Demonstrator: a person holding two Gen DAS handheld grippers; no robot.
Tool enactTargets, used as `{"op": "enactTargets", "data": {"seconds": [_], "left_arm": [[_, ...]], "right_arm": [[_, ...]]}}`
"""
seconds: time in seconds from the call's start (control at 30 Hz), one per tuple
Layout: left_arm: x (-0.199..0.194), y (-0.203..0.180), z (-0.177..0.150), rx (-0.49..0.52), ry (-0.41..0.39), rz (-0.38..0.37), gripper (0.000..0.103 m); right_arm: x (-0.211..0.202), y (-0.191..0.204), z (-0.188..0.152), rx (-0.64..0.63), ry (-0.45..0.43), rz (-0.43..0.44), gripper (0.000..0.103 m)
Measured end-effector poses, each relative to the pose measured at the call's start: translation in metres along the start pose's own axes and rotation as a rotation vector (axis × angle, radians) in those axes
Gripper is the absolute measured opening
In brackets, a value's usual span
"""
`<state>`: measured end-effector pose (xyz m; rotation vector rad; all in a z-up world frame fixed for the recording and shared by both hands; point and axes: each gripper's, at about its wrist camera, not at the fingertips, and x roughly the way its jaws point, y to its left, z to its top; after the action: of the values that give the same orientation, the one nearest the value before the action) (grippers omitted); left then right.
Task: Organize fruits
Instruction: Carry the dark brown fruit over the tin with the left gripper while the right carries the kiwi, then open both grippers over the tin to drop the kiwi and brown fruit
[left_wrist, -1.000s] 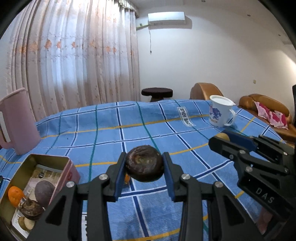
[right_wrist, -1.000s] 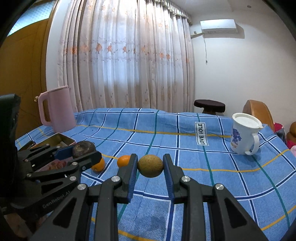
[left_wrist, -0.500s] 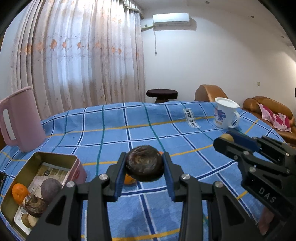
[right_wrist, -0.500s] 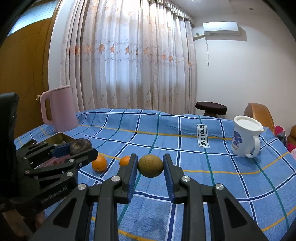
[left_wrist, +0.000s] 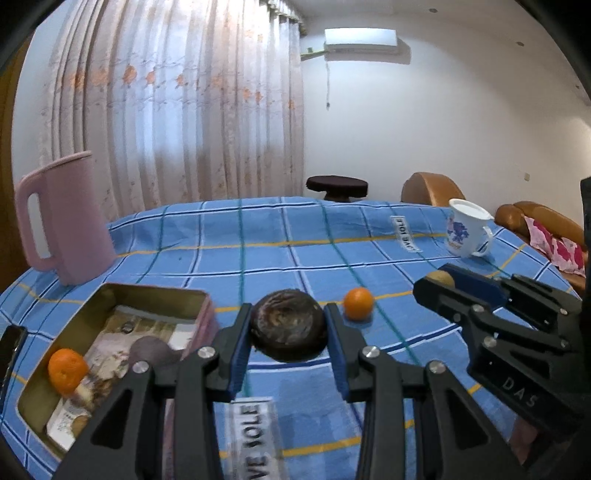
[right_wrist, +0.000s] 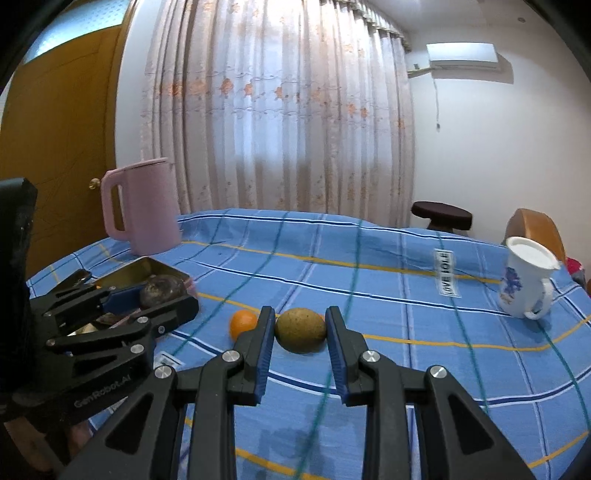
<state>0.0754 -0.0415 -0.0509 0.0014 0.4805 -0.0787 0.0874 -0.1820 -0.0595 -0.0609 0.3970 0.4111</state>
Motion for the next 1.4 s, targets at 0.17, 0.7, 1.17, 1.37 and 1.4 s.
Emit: {"op": "enactTargets", "data": {"seconds": [0.17, 0.7, 1.17, 1.37, 1.4], "left_arm": [[-0.014, 0.032, 0.0, -0.032, 0.002, 0.053, 0.039], [-0.042, 0.146, -0.022, -0.168, 0.09, 0.262, 0.039], [-0.047, 0.155, -0.028, -0.188, 0.096, 0.32, 0.073], [-0.054, 0.13, -0.012, -0.167, 0.047, 0.268, 0.088], [-0.053, 0.125, -0.01, -0.161, 0.044, 0.258, 0.09]], "right_arm": [[0.012, 0.027, 0.009, 0.008, 0.015, 0.087, 0.03], [0.05, 0.153, 0.028, -0.151, 0.075, 0.349, 0.03], [0.065, 0.166, 0.011, -0.195, 0.162, 0.408, 0.048], [0.048, 0.132, 0.023, -0.169, 0.114, 0.355, 0.048], [0.046, 0.125, 0.024, -0.168, 0.107, 0.333, 0.048]]}}
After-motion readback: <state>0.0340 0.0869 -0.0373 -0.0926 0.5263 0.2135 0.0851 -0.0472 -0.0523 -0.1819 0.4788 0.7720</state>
